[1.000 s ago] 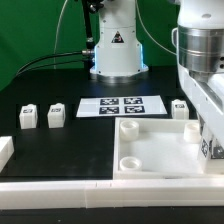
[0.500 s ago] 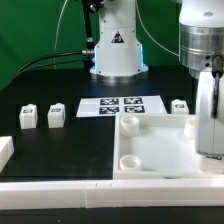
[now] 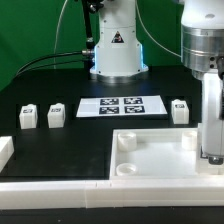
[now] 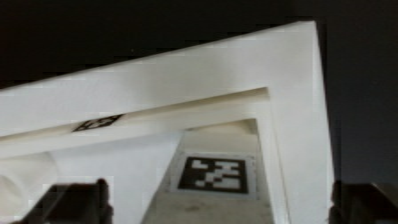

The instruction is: Assemble one leg

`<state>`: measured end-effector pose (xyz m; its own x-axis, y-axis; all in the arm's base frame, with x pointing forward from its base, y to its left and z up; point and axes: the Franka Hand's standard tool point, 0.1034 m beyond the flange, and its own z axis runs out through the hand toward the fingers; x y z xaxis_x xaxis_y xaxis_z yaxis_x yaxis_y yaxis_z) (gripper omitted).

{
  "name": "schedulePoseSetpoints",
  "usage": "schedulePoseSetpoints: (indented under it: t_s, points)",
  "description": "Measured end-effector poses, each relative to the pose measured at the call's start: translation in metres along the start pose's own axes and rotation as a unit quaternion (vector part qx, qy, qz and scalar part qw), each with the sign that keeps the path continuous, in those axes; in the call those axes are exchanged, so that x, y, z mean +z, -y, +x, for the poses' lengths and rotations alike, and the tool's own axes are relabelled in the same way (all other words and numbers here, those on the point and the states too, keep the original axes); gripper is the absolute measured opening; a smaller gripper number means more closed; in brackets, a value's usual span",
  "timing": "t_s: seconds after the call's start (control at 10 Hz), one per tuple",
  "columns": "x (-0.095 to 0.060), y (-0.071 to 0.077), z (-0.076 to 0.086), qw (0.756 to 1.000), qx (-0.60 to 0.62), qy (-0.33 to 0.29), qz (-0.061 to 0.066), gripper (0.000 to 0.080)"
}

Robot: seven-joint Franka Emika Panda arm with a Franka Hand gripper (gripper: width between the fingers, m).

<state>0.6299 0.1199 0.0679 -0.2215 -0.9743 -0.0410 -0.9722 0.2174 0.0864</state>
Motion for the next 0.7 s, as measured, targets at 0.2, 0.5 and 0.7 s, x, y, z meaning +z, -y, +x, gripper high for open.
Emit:
schedulePoseSetpoints:
  t_s: [0.2,0.5,0.7]
  points:
    - [0.0001,-0.0002,-0.0005,1.000,-0.002,0.000,0.000,0.0647]
    - [0.0002,-0.0005,-0.0012,1.000,-0.004,0.000,0.000,0.0649]
    - [0.0002,-0.0007,-0.0016,1.000,-0.005,0.000,0.000,0.0649]
